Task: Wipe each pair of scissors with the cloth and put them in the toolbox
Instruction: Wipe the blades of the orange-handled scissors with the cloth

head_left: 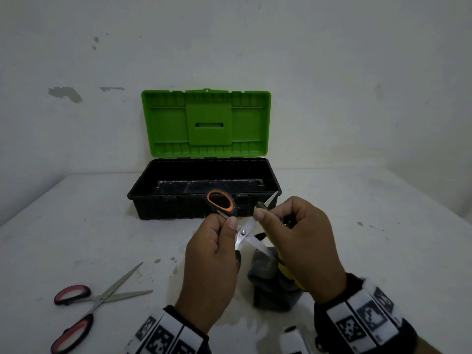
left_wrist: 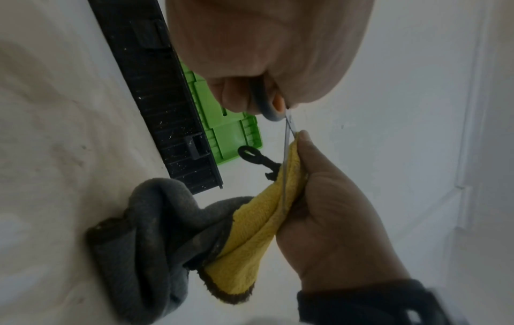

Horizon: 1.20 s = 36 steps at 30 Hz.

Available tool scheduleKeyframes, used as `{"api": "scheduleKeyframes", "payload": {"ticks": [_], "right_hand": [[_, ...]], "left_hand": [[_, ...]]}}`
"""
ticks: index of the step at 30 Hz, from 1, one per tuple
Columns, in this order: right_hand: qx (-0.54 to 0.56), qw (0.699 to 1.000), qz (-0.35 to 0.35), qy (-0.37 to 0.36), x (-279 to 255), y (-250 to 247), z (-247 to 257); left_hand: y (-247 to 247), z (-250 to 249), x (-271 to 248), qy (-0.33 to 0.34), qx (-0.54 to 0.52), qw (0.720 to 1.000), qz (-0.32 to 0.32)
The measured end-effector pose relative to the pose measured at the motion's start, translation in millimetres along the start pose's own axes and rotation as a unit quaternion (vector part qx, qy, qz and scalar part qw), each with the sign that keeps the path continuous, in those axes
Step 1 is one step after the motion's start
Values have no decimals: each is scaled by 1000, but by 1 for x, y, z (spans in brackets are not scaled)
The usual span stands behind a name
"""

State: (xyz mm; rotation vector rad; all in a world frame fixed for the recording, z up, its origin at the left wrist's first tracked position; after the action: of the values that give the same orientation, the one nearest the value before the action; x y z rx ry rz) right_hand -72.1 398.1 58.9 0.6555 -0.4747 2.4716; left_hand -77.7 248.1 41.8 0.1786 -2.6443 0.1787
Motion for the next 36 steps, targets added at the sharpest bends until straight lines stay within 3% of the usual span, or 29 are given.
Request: {"api": "scheduleKeyframes", "payload": {"ticks": [3, 7, 11, 16, 21, 27, 31, 36], "right_hand": [[-3, 1000, 22, -11, -3, 0, 5], [16, 1000, -20, 11, 9, -6, 0], [10, 1000, 17, 10, 0, -3, 6], [26, 998, -40, 31, 14, -12, 3], [28, 999, 6, 19, 3, -8, 9], [60, 995, -58, 48, 25, -19, 9], [60, 995, -62, 52, 30, -32, 12], [30, 998, 7, 48, 12, -22, 20]], "left_hand": [[-2, -2, 0, 2, -14, 1000, 13], [-2, -4, 2, -7, -31, 999, 22], [-4, -4, 3, 5, -12, 1000, 25], [-4, -6, 4, 8, -15, 999, 28], [-7, -9, 3, -11, -26, 999, 44], [-6, -8, 5, -25, -18, 999, 39], [-8, -5, 7, 16, 40, 999, 14], [-4, -3, 8, 92, 97, 991, -6]]}}
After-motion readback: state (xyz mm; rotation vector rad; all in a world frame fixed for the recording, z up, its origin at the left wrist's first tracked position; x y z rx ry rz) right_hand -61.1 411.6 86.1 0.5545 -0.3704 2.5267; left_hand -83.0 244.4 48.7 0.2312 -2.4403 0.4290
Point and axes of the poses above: each hand's wrist, its own x-axis towards the middle knuckle, its own y-axis out of the palm, z = x × y, the point moved 1 cm from there along x, towards the middle knuckle, and after that the axes turned 5 degrees about -z, right-handed, at the moved point
